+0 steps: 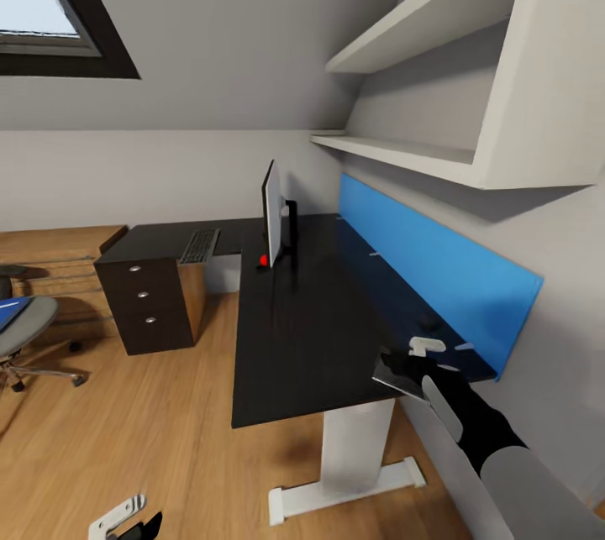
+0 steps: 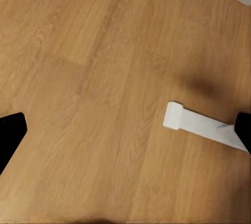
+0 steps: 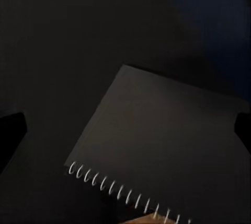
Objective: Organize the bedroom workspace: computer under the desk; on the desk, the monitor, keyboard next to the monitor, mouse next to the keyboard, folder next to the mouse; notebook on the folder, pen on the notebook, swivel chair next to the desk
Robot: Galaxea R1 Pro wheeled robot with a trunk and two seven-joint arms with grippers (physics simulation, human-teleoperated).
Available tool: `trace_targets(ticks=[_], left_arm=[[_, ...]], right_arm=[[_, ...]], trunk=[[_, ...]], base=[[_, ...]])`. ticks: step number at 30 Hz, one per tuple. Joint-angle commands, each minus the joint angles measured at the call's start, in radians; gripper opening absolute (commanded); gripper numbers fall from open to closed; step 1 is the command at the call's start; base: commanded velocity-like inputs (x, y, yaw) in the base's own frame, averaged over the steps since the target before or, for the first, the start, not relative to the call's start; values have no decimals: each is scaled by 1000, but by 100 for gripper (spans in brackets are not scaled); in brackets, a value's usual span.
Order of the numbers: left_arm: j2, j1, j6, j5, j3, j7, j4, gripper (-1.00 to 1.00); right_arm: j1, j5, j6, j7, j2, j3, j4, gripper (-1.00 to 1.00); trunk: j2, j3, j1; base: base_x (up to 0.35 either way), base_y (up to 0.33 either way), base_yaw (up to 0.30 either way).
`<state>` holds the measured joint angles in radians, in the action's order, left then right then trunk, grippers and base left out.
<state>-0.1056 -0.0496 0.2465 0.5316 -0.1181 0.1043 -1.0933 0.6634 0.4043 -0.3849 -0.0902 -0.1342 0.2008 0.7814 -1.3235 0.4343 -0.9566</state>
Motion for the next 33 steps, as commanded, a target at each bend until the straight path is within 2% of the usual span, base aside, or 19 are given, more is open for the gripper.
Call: trace_targets(ticks=[1,14,18,24,25,30,31,32,33], left_arm=[[0,0,5,10,1,6,0,100],[0,0,5,8,0,6,4,100],[0,0,5,8,1,6,4,100],[0,-1,5,8,0,6,4,100],[0,-1,5,7,0,6,4,100],[0,0,5,7,0,6,4,100],[0,0,5,7,0,6,4,100],[0,0,5,7,0,6,4,100],[0,0,5,7,0,6,4,100]], right_arm=[[-3,11,-3,-9,-2,5,10,100],[-10,12,11,-8,-4,3,24,100],[-11,13,37,-9,-4,2,25,100],[-42,21,81,-7,-7,-10,40,100],[-47,28,84,-4,-9,-16,41,100],[-93,144,92,68,-35,-89,45,100],[-93,144,92,68,-35,-89,45,100],[-104,195,91,113,-48,-110,46,100],[-109,219,91,138,-56,-118,45,100]], trunk=[[-1,1,1],[-1,1,1],[-1,1,1],[-1,1,1],[-1,1,1],[-1,1,1],[-1,1,1],[-1,1,1],[-1,1,1]], base=[[-337,0,0],[-338,0,0],[-338,-3,0],[-195,-30,0],[-84,-13,0],[-36,-6,0],[-22,-3,0],[-14,-2,0],[-11,-2,0]])
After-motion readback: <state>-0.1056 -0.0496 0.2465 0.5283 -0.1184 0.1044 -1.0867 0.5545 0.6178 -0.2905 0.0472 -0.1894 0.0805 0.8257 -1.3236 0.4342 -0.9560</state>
